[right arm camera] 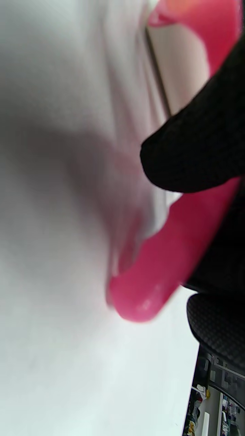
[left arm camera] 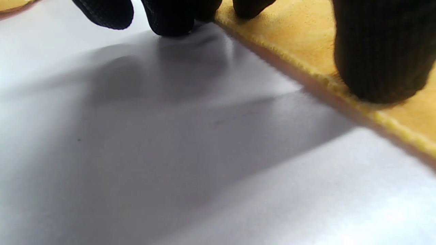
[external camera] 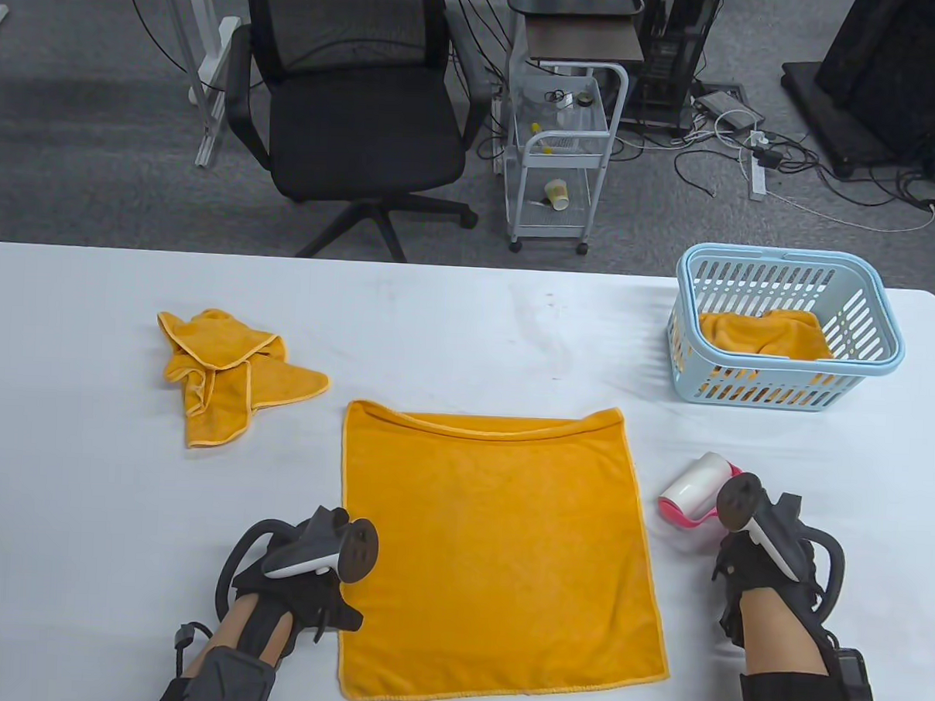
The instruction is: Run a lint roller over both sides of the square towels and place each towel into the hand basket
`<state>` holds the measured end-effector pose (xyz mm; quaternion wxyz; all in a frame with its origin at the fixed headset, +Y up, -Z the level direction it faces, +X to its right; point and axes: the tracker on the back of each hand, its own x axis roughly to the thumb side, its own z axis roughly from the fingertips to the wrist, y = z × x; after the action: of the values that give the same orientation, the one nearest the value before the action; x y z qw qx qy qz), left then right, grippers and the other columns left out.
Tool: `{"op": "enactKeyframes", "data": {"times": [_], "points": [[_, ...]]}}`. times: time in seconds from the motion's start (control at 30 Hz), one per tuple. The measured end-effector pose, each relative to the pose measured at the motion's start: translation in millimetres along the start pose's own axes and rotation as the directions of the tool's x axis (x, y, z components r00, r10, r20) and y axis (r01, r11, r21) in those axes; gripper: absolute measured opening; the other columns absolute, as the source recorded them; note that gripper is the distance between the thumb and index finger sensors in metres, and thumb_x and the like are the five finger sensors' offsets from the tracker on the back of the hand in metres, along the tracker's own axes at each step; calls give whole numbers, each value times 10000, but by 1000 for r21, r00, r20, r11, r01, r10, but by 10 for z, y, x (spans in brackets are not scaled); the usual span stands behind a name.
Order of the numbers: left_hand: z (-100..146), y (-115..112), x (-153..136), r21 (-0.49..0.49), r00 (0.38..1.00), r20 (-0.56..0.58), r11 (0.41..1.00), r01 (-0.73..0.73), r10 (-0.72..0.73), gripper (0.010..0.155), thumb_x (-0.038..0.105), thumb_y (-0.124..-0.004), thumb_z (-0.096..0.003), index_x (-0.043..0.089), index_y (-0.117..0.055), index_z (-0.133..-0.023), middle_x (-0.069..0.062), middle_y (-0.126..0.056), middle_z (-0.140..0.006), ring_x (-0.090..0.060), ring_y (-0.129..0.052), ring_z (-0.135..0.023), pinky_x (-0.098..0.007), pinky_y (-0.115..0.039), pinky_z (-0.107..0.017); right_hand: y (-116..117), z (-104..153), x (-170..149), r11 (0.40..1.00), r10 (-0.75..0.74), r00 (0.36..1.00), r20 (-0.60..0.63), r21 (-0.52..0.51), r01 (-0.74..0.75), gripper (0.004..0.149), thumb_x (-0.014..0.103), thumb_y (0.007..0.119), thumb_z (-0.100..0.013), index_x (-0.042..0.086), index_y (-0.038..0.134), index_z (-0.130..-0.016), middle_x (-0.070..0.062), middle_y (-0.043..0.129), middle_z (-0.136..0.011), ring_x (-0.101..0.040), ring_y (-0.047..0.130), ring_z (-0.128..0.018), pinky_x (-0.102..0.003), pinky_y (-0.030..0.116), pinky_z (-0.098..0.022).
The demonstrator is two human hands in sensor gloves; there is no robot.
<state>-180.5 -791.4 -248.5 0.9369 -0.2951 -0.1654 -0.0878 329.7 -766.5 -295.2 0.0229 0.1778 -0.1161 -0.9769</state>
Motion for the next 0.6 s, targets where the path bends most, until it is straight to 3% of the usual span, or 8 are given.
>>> {"op": "enactKeyframes", "data": {"times": [0.07,0.13,0.23,0.33,0.43,0.6], "points": [[-1,4,4,0,1000,-2,1000,1,-1,1021,672,-902,-291,287,-396,-1090,-133,-297,-1222,-448,-520,-1076,-714,-496,-740,-143,69,8,999,13,1000,14,-33,-13,915,343,936,-474,44,345,-1106,-242,593,-1069,-519,722,-923,-676,661,-606],[-4,13,16,1,1000,-4,1000,7,-7,1022,670,-906,-289,283,-403,-1090,-138,-307,-1222,-453,-529,-1073,-714,-500,-739,-319,156,81,991,25,999,32,-134,-21,939,386,934,-468,50,336,-1109,-243,580,-1076,-517,717,-927,-675,657,-609],[-3,13,15,1,1000,-4,1000,7,-7,1022,670,-907,-288,282,-405,-1090,-136,-309,-1221,-453,-532,-1073,-715,-500,-739,-573,316,331,979,21,990,138,-206,8,1016,508,929,-440,73,311,-1120,-243,530,-1100,-520,687,-947,-676,643,-623],[-1,10,5,0,1000,1,1000,-1,1,1021,669,-907,-292,282,-401,-1090,-135,-303,-1222,-451,-524,-1075,-714,-500,-739,-773,503,737,980,-38,947,318,-173,97,1030,545,915,-437,91,298,-1127,-244,491,-1118,-524,657,-966,-682,625,-635],[-1,12,2,-1,1000,3,1000,-11,11,1014,666,-909,-296,283,-406,-1090,-137,-305,-1221,-454,-525,-1073,-715,-499,-739,-809,651,1168,988,-71,866,495,-82,128,1030,546,916,-434,125,287,-1132,-236,445,-1136,-527,616,-989,-689,601,-650],[1,7,-12,2,1000,5,1000,-19,19,1011,665,-908,-297,286,-407,-1089,-132,-303,-1222,-451,-523,-1072,-714,-497,-740,-466,862,1977,994,18,751,660,67,-83,1043,569,910,-423,169,260,-1135,-241,362,-1153,-550,535,-1019,-708,566,-663]]}}
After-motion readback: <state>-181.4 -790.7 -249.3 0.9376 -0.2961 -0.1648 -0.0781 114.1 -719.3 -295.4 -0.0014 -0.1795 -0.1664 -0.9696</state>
